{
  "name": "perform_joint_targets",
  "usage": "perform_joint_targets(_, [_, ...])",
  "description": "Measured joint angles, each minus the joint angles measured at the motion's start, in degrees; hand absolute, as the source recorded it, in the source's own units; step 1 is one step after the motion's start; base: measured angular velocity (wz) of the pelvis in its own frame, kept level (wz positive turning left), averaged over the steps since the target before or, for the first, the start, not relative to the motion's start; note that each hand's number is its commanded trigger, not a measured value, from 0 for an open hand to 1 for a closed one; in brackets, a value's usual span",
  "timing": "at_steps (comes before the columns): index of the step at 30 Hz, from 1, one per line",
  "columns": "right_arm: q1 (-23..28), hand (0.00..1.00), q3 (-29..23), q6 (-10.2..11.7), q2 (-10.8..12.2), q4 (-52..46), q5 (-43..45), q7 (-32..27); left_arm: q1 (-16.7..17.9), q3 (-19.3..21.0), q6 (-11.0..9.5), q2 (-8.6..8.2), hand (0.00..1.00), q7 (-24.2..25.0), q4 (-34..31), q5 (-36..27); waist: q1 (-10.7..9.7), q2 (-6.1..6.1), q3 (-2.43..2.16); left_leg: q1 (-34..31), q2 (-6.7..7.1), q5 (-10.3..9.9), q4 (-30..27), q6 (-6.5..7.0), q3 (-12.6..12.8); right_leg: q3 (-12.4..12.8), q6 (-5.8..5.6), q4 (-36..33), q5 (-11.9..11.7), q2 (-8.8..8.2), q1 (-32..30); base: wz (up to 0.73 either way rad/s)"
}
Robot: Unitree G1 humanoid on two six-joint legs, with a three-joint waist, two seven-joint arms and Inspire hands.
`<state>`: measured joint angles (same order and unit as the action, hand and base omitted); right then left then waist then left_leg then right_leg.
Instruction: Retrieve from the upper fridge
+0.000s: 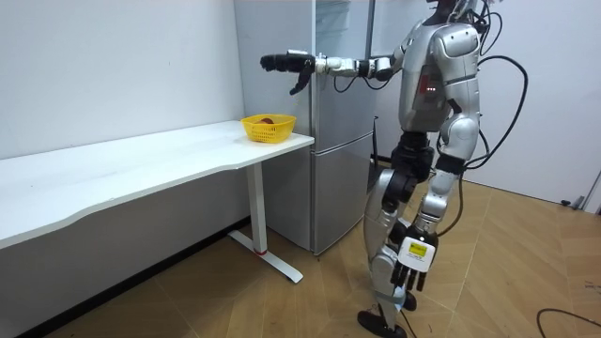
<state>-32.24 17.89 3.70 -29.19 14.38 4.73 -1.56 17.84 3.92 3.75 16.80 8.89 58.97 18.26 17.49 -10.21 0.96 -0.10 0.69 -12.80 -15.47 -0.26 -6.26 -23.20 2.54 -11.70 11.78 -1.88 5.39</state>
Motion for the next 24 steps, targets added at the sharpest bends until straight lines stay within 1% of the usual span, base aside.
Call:
perform_joint_targets(1, [0.0, 0.0, 0.0, 0.0, 0.0, -1.3, -0.2, 0.0, 0.1, 0.2, 0.0, -0.16, 0.0, 0.0, -0.2, 0.0, -0.2, 0.4, 0.06, 0.4, 0.0, 0.0, 0.1, 0.01, 0.1, 0.2, -0.01, 0.0, 0.0, 0.0, 0.2, -0.14])
perform_joint_targets(3, [1.1, 0.0, -0.4, 0.1, 0.0, -5.8, -0.3, 0.0, 0.7, 0.4, -0.1, -0.39, 0.0, 0.0, -0.9, 0.0, -0.6, 1.46, -0.12, 1.9, -0.18, 0.0, 0.7, 0.03, 1.0, 1.2, -0.03, 0.0, 0.0, 0.08, 0.8, -0.21])
perform_joint_targets(4, [1.4, 0.0, -0.5, 0.2, 0.0, -6.8, -0.3, -0.1, 0.7, 0.4, -0.1, -0.4, 0.0, 0.0, -0.9, 0.0, -0.7, 1.53, -0.26, 2.0, -0.21, 0.0, 0.9, 0.03, 1.2, 1.2, -0.03, 0.1, 0.0, 0.09, 0.9, -0.12])
perform_joint_targets(5, [2.0, 0.0, -1.0, 0.3, 0.0, -8.7, -0.3, -0.2, 0.7, 0.5, -0.2, -0.4, 0.0, 0.0, -0.9, 0.0, -1.2, 1.63, -0.34, 2.4, -0.29, 0.0, 1.0, 0.03, 1.4, 1.4, -0.04, 0.1, 0.0, 0.1, 1.1, -0.13])
perform_joint_targets(6, [2.6, 0.0, -1.5, 0.5, 0.0, -10.7, -0.3, -0.7, 0.7, 0.5, -0.2, -0.54, 0.0, -0.5, -0.8, -0.1, -1.6, 1.69, -0.38, 2.8, -0.37, 0.0, 1.1, 0.03, 1.9, 2.1, -0.04, 0.0, 0.0, 0.19, 1.1, -0.17])
perform_joint_targets(8, [3.2, 0.0, -2.1, 0.5, 0.0, -14.6, -0.2, -2.1, 0.7, 0.4, -0.2, -0.82, 0.0, -1.0, -0.7, -0.2, -2.1, 1.87, -0.42, 3.0, -0.78, 0.0, 1.2, 0.07, 3.1, 3.2, 0.0, 0.0, 0.0, 0.38, 0.9, -0.27])
perform_joint_targets(9, [4.1, 0.0, -2.9, 1.0, 0.2, -17.2, -0.2, -3.2, 0.6, 0.4, -0.3, -0.84, 0.0, -1.1, -0.3, -0.2, -3.0, 1.98, -0.4, 3.7, -0.87, 0.0, 1.5, 0.07, 3.2, 3.5, -0.02, -0.1, -0.1, 0.4, 1.1, -0.21])
perform_joint_targets(10, [4.5, 0.0, -3.4, 1.5, 0.3, -18.3, -0.2, -3.8, 0.6, 0.4, -0.3, -0.9, 0.0, -1.2, -0.1, -0.1, -3.2, 2.15, -0.37, 3.9, -0.89, 0.0, 1.7, 0.07, 3.5, 3.7, -0.03, -0.1, -0.1, 0.42, 1.3, -0.23])
perform_joint_targets(11, [5.6, 0.0, -4.2, 2.1, 0.5, -20.7, -0.2, -5.0, 0.8, 0.4, -0.3, -1.16, 0.0, -1.4, 0.2, -0.1, -3.4, 2.59, -0.46, 4.5, -0.9, -0.1, 1.9, 0.19, 4.5, 4.6, -0.1, -0.1, -0.1, 0.58, 1.6, -0.28])
perform_joint_targets(12, [6.6, 0.0, -5.5, 2.7, 0.5, -23.0, -0.2, -5.8, 0.9, 0.5, -0.4, -1.54, 0.0, -1.6, 0.1, 0.0, -4.2, 3.0, -0.59, 4.8, -0.91, -0.2, 2.0, 0.28, 4.8, 5.4, -0.18, -0.1, -0.2, 0.79, 1.7, -0.25])
perform_joint_targets(13, [6.8, 0.0, -6.1, 2.8, 0.5, -24.1, -0.2, -6.2, 1.0, 0.5, -0.4, -1.76, 0.0, -1.7, 0.1, 0.0, -4.7, 3.23, -0.6, 4.8, -0.91, -0.3, 2.1, 0.3, 4.9, 5.6, -0.22, -0.1, -0.2, 0.92, 1.7, -0.23])
perform_joint_targets(15, [6.7, 0.0, -9.1, 3.2, 0.5, -28.4, -0.3, -8.2, 1.0, 0.5, -0.8, -2.61, 0.0, -1.8, 0.1, -0.1, -6.2, 4.41, -0.99, 5.1, -1.21, -0.3, 2.5, 0.36, 6.3, 7.0, -0.23, 0.0, -0.6, 1.1, 1.2, -0.29])
perform_joint_targets(16, [6.7, 0.0, -9.8, 3.5, 0.5, -29.3, -0.5, -8.7, 1.1, 0.5, -1.0, -2.7, 0.0, -1.8, 0.1, -0.3, -6.4, 4.67, -0.93, 5.4, -1.29, -0.3, 2.8, 0.36, 6.8, 7.5, -0.21, 0.0, -0.7, 1.11, 1.1, -0.36])
perform_joint_targets(17, [6.7, 0.0, -10.9, 4.1, 0.5, -30.9, -1.5, -9.8, 1.5, 0.5, -1.5, -2.73, 0.0, -1.9, 0.1, -0.3, -7.0, 5.19, -1.07, 5.9, -1.44, -0.3, 3.2, 0.37, 7.5, 8.2, -0.14, 0.0, -0.8, 1.21, 1.2, -0.32])
perform_joint_targets(18, [6.8, 0.0, -12.3, 4.6, 0.7, -32.5, -2.5, -10.3, 1.6, 0.5, -1.8, -2.71, 0.0, -1.9, 0.1, -0.2, -8.3, 5.5, -1.14, 6.6, -1.5, -0.3, 3.3, 0.38, 8.0, 8.6, -0.14, 0.0, -0.8, 1.26, 1.4, -0.29])
perform_joint_targets(20, [7.8, 0.0, -14.7, 5.5, 0.8, -35.4, -2.9, -11.8, 1.9, 0.6, -2.1, -2.67, 0.0, -1.9, 0.4, -0.2, -9.6, 5.87, -1.17, 7.4, -1.59, -0.3, 4.1, 0.38, 8.6, 9.0, -0.15, 0.0, -0.8, 1.3, 1.6, -0.2])
perform_joint_targets(21, [8.9, 0.0, -15.9, 6.6, 0.8, -36.9, -4.1, -13.0, 2.0, 0.6, -2.5, -2.65, 0.0, -2.0, 0.6, -0.2, -10.5, 5.97, -1.17, 7.7, -1.75, -0.3, 4.3, 0.37, 9.2, 9.2, -0.14, 0.0, -0.8, 1.38, 1.8, -0.17])
perform_joint_targets(22, [9.5, 0.0, -16.6, 7.1, 0.8, -37.5, -4.2, -13.3, 2.0, 0.6, -2.7, -2.68, 0.0, -2.1, 0.6, -0.2, -11.1, 5.95, -1.16, 7.7, -1.75, -0.3, 4.3, 0.37, 9.2, 9.2, -0.14, 0.1, -0.8, 1.41, 1.8, -0.12])
perform_joint_targets(23, [11.1, 0.0, -17.8, 8.3, 0.8, -38.4, -4.2, -14.1, 1.9, 0.5, -3.0, -2.78, 0.0, -2.4, 0.8, -0.3, -12.0, 5.93, -1.16, 7.8, -1.74, -0.3, 4.5, 0.37, 9.3, 9.7, -0.14, 0.1, -0.8, 1.49, 1.8, -0.12])
perform_joint_targets(24, [13.2, 0.0, -19.4, 9.4, 0.9, -38.6, -4.2, -14.6, 1.8, 0.4, -3.3, -3.06, 0.0, -2.9, 1.1, -0.2, -12.8, 5.94, -1.14, 8.4, -1.83, -0.3, 4.6, 0.37, 10.1, 10.5, -0.14, 0.1, -0.8, 1.83, 1.7, -0.17])
